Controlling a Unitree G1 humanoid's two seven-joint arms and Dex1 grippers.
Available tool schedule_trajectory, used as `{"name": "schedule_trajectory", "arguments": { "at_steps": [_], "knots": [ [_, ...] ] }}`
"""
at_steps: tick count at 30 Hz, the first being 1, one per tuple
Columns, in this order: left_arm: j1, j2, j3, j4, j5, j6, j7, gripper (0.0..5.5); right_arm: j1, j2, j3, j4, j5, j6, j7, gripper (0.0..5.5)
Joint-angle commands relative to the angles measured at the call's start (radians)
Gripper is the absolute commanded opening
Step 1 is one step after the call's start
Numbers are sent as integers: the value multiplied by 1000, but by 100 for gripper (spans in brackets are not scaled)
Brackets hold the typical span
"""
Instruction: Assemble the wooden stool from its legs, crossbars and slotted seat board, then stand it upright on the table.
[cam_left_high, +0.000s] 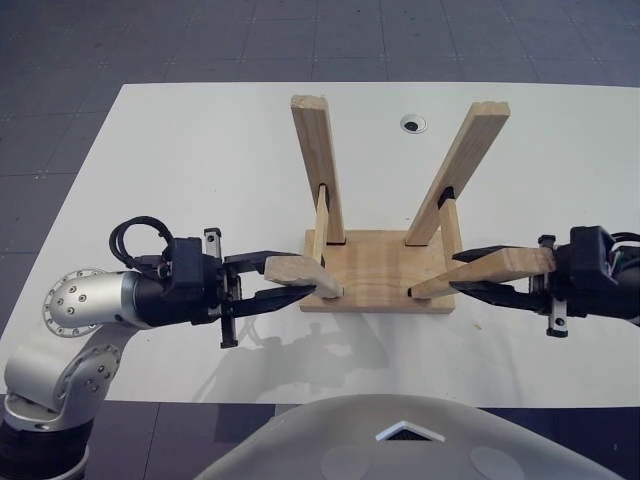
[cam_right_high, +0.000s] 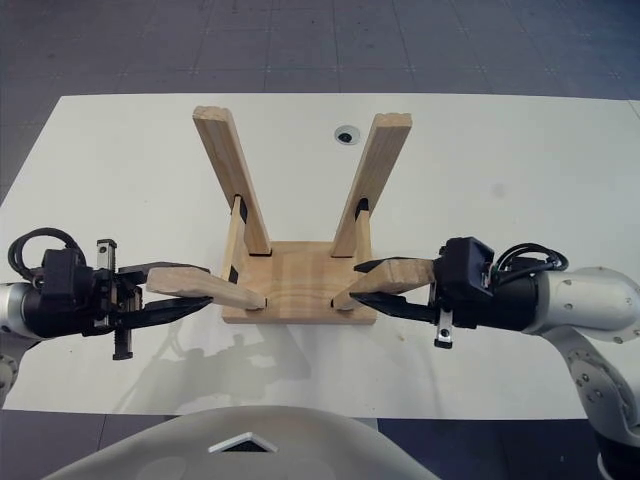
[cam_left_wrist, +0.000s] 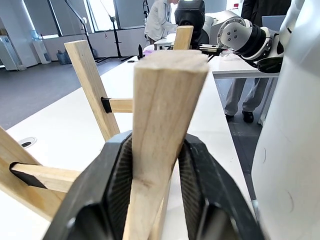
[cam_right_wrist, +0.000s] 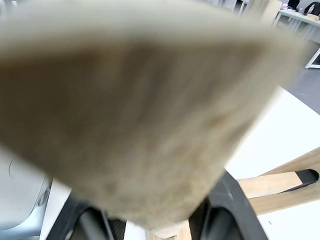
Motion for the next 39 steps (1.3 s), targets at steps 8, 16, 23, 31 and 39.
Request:
{"name": "schedule_trajectory", "arguments": {
  "at_steps": [8, 16, 23, 31, 39],
  "knots": [
    [-58, 165, -122, 41, -229, 335, -32, 128, -36, -111, 84, 38, 237, 325, -76, 136],
    [-141, 223, -169, 42, -343, 485, -19, 128, -121, -188, 127, 69, 477, 508, -118, 136],
    [-221, 234, -255, 82, -520, 645, 40, 128, -252, -215, 228, 146, 662, 638, -177, 136],
    [-273, 285, -306, 114, -740, 779, 74, 128, -365, -211, 323, 231, 795, 725, -240, 136],
    [-387, 304, -371, 176, -880, 874, 52, 128, -450, -210, 401, 291, 853, 800, -240, 136]
  ]
}}
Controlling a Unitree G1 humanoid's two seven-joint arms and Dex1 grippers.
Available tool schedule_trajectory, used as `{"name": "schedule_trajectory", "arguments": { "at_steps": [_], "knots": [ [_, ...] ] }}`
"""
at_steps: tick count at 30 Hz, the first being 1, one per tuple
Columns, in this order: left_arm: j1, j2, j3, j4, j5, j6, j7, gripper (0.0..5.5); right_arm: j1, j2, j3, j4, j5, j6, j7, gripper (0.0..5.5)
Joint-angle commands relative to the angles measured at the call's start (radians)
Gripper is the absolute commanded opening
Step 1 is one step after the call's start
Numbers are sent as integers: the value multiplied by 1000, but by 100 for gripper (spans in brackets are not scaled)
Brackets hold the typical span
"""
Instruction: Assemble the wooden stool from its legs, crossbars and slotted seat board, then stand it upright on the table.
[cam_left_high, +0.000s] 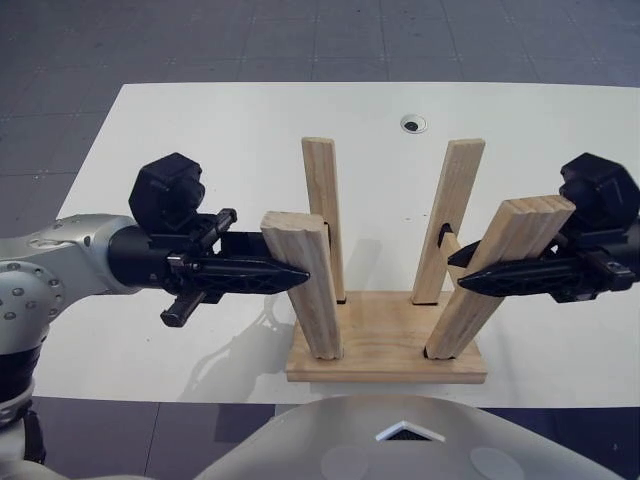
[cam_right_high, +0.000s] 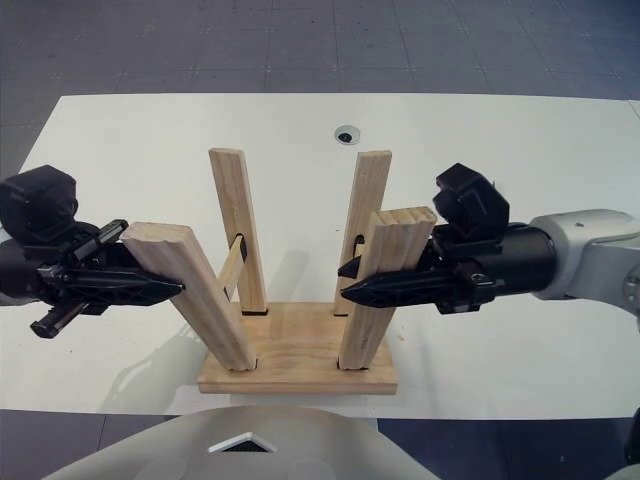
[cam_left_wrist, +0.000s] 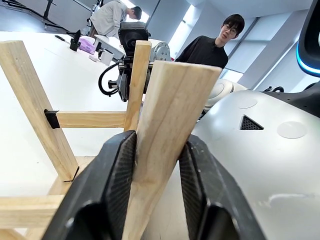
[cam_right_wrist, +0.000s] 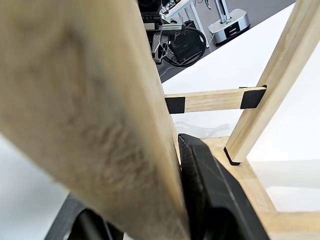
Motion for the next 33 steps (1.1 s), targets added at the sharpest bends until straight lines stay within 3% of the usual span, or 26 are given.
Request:
{"name": "schedule_trajectory", "arguments": {
  "at_steps": [1, 11, 22, 28, 33],
  "knots": [
    [-14, 27, -247, -20, -78, 330, -22, 128, 16, 4, 202, 47, 8, 211, -85, 136],
    [-121, -50, -353, 134, -83, 410, -47, 128, -98, 95, 335, 230, -46, 308, -50, 136],
    [-290, -156, -425, 402, 16, 596, -194, 128, -294, 273, 402, 597, -183, 414, 68, 136],
    [-339, -95, -514, 417, 216, 583, -558, 128, -340, 334, 429, 734, -305, 422, 146, 136],
    [-387, -104, -575, 466, 256, 639, -612, 128, -346, 340, 434, 728, -348, 438, 199, 136]
  ]
}}
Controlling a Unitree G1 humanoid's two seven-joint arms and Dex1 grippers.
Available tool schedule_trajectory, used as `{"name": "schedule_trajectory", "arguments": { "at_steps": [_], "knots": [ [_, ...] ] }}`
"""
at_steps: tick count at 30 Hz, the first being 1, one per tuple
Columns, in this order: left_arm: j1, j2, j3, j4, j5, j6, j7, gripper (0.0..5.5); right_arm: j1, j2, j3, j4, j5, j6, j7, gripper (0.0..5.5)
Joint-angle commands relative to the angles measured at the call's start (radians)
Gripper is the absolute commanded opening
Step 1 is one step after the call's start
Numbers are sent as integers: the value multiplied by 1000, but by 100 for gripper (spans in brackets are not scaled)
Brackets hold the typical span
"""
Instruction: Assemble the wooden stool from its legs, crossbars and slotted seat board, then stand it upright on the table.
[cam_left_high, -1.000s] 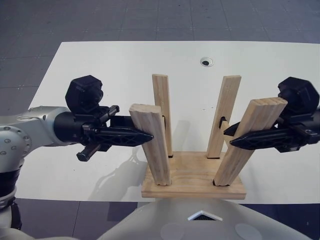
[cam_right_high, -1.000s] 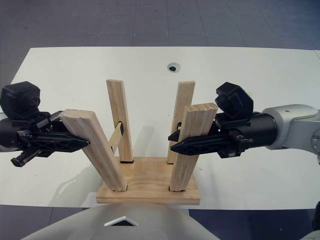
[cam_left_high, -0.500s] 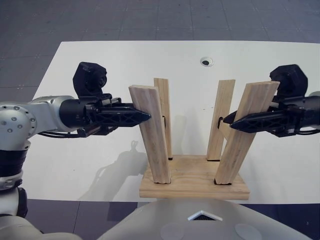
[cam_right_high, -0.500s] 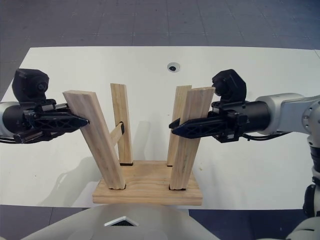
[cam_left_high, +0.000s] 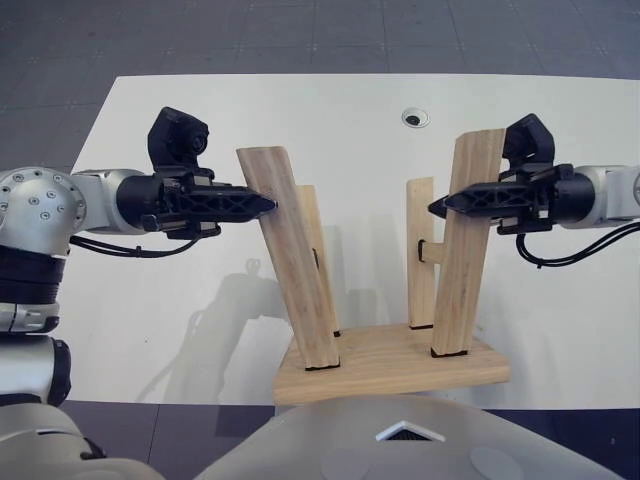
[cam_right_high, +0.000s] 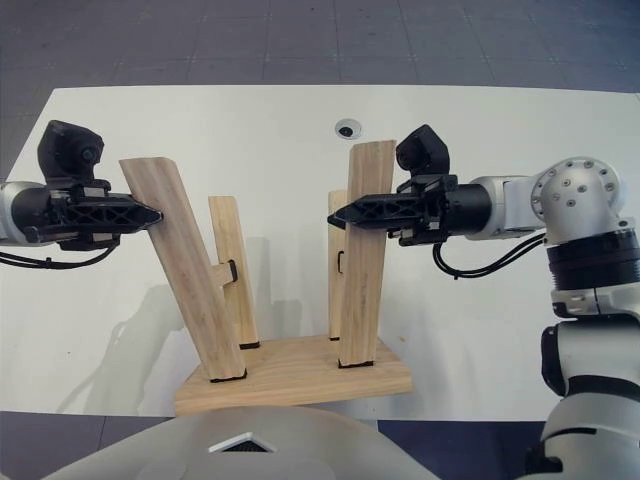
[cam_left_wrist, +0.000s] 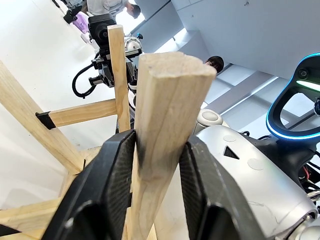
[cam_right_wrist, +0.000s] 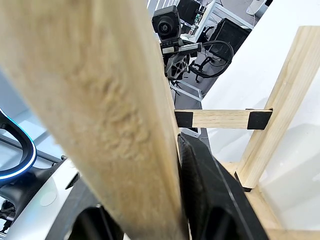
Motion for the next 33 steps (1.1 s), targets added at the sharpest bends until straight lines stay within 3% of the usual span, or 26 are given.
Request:
{"name": "schedule_trajectory", "arguments": {
  "at_steps": [1, 13, 14, 17, 21, 33],
  "knots": [
    [49, -34, -236, -103, 19, 356, -261, 128, 65, 20, 102, 36, -166, 121, -14, 136],
    [25, -27, -288, -36, 65, 355, -261, 128, 74, 28, 119, 26, -245, 116, 49, 136],
    [24, -20, -290, -40, 71, 355, -261, 166, 75, 28, 119, 22, -249, 114, 53, 135],
    [26, -4, -288, -56, 86, 349, -261, 211, 81, 27, 112, 12, -257, 113, 59, 135],
    [32, 2, -281, -67, 104, 330, -261, 281, 78, 35, 98, 16, -263, 125, 62, 222],
    [66, 3, -259, -77, 131, 325, -262, 439, 115, 29, 62, -11, -290, 140, 80, 409]
  ]
}}
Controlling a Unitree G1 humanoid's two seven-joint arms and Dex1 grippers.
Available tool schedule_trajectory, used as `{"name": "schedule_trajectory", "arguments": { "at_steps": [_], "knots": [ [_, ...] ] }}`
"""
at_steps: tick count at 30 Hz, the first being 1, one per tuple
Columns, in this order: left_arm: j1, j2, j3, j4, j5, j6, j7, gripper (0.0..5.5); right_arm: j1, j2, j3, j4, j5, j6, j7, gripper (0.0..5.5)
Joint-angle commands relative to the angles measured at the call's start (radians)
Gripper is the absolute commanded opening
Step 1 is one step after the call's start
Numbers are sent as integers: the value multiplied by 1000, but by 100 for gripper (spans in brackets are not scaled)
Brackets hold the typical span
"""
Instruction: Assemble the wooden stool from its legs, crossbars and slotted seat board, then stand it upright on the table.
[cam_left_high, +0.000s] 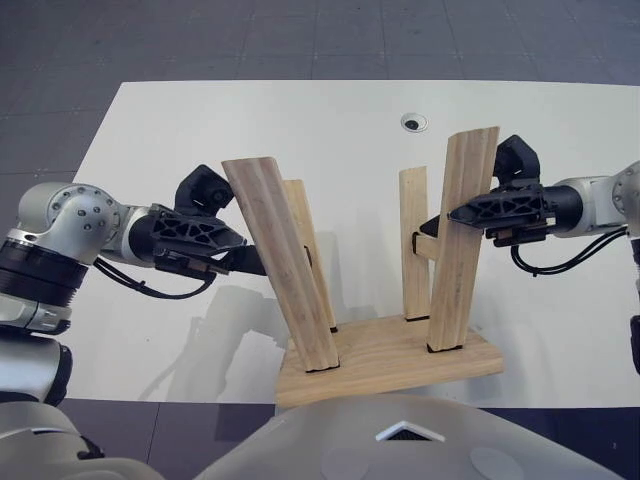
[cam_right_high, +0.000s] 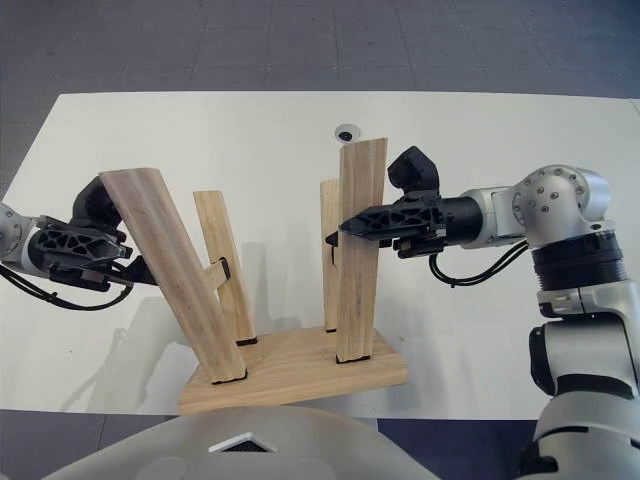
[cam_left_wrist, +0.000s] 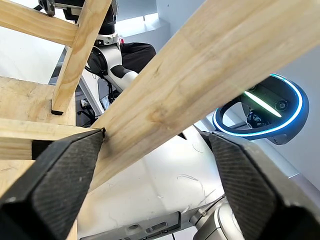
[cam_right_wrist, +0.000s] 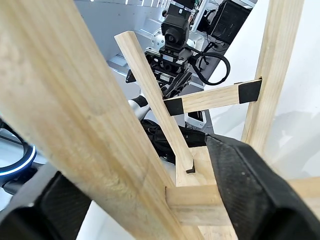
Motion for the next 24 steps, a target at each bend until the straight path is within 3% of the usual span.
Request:
{"name": "schedule_trajectory", "arguments": {
  "at_steps": [1, 8, 17, 24],
  "knots": [
    [64, -7, -65, -93, 77, 53, 2, 457, 97, -6, 46, -16, -107, 65, -59, 429],
    [116, 30, -24, -130, 91, 58, 2, 550, 114, -38, -44, -14, -153, 67, -24, 547],
    [203, 124, 57, -160, 91, -6, 1, 550, 152, -98, -166, -20, -177, 69, 17, 547],
    [265, 231, 119, -279, 3, 2, 1, 550, 176, -79, -200, -24, -194, 71, 15, 547]
  ]
}}
